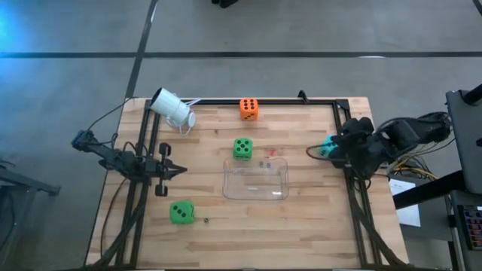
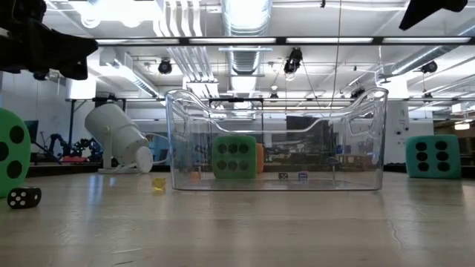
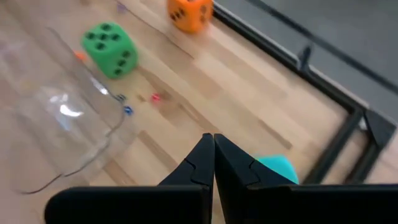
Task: Pick & Place Dice
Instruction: Put the large light blue die into the transparent bin
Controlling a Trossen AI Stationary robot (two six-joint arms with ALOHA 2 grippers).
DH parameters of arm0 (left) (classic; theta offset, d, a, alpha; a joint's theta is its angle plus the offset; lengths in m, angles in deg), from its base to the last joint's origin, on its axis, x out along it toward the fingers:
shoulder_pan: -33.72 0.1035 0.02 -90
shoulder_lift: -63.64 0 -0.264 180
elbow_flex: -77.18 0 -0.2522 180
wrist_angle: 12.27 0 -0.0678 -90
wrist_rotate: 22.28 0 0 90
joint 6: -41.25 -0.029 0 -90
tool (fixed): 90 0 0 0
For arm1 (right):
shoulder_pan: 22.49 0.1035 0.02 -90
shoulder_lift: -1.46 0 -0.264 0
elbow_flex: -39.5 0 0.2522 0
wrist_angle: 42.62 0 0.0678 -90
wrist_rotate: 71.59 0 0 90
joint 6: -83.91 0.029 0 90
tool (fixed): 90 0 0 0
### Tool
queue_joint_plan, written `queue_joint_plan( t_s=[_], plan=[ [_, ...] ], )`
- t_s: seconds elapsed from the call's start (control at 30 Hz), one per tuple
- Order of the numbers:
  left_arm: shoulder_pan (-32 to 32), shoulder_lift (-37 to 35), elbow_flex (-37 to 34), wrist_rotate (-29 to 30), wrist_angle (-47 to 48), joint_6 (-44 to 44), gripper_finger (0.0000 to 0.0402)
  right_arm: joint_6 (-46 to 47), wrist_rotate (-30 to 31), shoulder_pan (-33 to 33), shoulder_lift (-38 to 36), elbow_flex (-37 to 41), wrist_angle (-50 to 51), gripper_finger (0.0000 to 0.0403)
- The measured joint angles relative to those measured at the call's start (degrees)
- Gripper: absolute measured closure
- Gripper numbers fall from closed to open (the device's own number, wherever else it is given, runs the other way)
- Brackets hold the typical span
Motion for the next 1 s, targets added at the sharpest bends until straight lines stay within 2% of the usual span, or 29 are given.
queue_joint_plan(
  t_s=[0.17, 0.4, 0.67, 1.0],
  plan=[
    [0.00, 0.00, 0.00, 0.00, -0.01, 0.00, 0.0391, -2.19, -5.47, -7.99, 1.86, 1.20, 0.09, 0.0394],
    [0.00, 0.00, -0.01, 0.00, -0.02, -0.01, 0.0391, -8.62, -5.77, -14.78, 4.48, 1.92, 0.01, 0.0394],
    [0.00, 0.00, 0.00, 0.00, -0.01, -0.01, 0.0391, -9.33, -6.26, -17.34, 4.60, 1.92, -0.01, 0.0394],
    [0.00, 0.00, -0.01, 0.00, 0.00, 0.01, 0.0391, -8.69, -7.28, -17.40, 4.80, 1.92, -0.01, 0.0394]
  ],
)
